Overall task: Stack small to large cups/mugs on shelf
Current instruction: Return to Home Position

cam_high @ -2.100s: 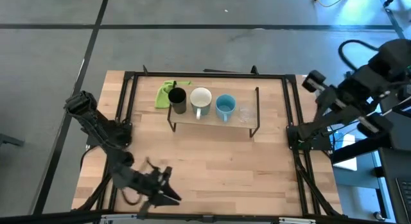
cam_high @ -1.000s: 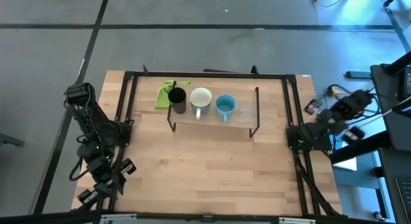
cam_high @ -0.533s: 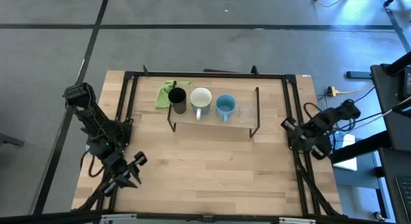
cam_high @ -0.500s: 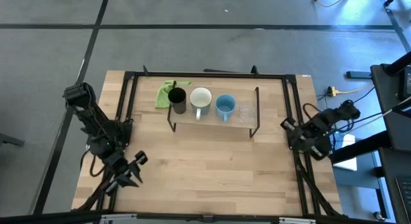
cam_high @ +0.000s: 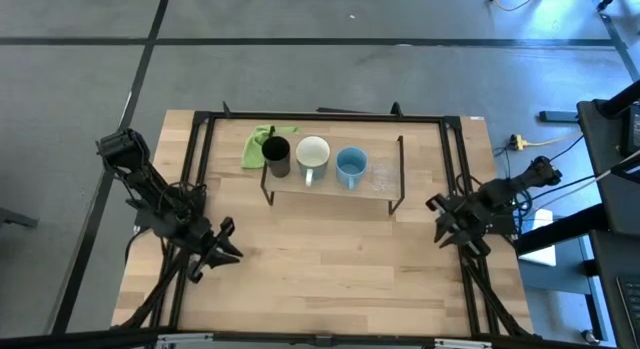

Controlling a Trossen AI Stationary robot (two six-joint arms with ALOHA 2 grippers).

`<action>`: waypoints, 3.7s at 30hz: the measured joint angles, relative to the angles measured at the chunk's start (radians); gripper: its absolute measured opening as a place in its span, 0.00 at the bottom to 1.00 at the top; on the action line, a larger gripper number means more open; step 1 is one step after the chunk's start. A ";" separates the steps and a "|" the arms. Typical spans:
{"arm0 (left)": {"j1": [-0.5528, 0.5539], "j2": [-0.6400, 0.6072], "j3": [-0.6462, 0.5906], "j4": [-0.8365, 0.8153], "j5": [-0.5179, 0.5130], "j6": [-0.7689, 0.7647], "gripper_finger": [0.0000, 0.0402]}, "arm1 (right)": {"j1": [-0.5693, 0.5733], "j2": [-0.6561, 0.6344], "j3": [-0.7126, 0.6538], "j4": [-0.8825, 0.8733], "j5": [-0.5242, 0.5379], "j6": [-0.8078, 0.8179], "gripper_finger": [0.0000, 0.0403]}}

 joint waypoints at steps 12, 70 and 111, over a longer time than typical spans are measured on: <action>0.032 -0.207 0.018 0.034 0.400 0.111 0.17 | 0.000 0.002 0.000 0.059 0.124 0.049 0.18; 0.503 -1.271 0.116 -1.941 0.526 0.154 0.17 | 0.002 0.113 0.000 -0.296 0.238 0.211 0.18; 0.502 -1.270 0.115 -1.940 0.524 0.156 0.17 | 0.002 0.113 0.000 -0.295 0.236 0.210 0.18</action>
